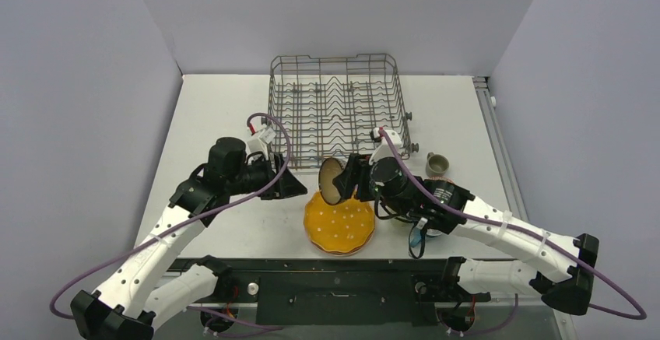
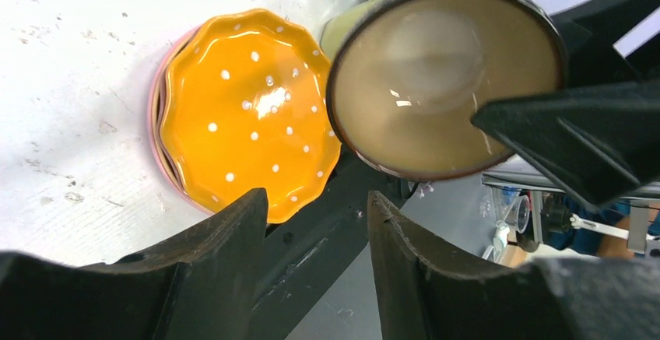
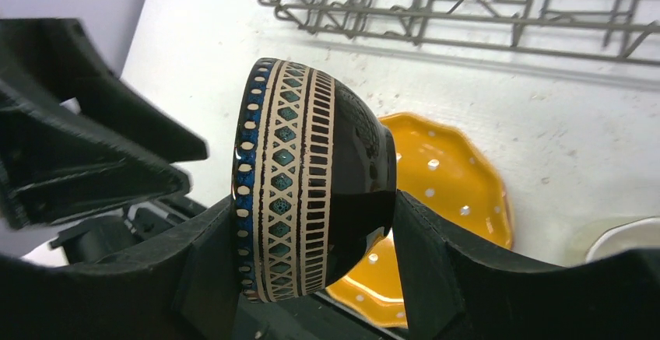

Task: Load the mixed dishes into the dish rack
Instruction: Turn the bowl upside down on the dish rack.

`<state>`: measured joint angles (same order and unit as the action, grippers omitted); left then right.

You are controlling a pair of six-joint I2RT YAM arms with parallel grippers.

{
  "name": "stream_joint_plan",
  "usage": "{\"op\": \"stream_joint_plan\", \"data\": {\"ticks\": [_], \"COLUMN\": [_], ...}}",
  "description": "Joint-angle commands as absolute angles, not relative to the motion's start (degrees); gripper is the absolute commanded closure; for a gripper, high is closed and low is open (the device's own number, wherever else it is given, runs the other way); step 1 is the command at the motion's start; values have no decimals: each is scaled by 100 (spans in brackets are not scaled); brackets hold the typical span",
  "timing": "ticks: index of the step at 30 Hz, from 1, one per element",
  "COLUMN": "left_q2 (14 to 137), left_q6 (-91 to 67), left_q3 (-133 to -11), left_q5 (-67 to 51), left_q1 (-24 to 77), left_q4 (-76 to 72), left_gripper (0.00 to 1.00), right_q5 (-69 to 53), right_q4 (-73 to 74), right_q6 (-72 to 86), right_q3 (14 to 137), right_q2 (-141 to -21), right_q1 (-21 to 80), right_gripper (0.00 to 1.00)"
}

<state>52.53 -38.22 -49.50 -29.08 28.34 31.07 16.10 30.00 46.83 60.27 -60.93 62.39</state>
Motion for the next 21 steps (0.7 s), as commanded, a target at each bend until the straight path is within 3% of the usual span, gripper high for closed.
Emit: {"op": "stream_joint_plan", "data": {"ticks": [1, 21], "left_q2": [5049, 4861], "left_q6": [-3445, -2583], "left_q3": [-5391, -5294], "left_q5": [-2556, -2112], "left_q1": [2787, 2783], "left_q4": [3446, 3882], "left_gripper": [52, 51], "right_q5": [1790, 2793], "right_q4": [2901, 3865], "right_q6": [4262, 2391], "right_q3": [6617, 9151], "right_q2": [-6273, -8649], "right_q1": [5872, 4079], "right_gripper": [100, 100]}}
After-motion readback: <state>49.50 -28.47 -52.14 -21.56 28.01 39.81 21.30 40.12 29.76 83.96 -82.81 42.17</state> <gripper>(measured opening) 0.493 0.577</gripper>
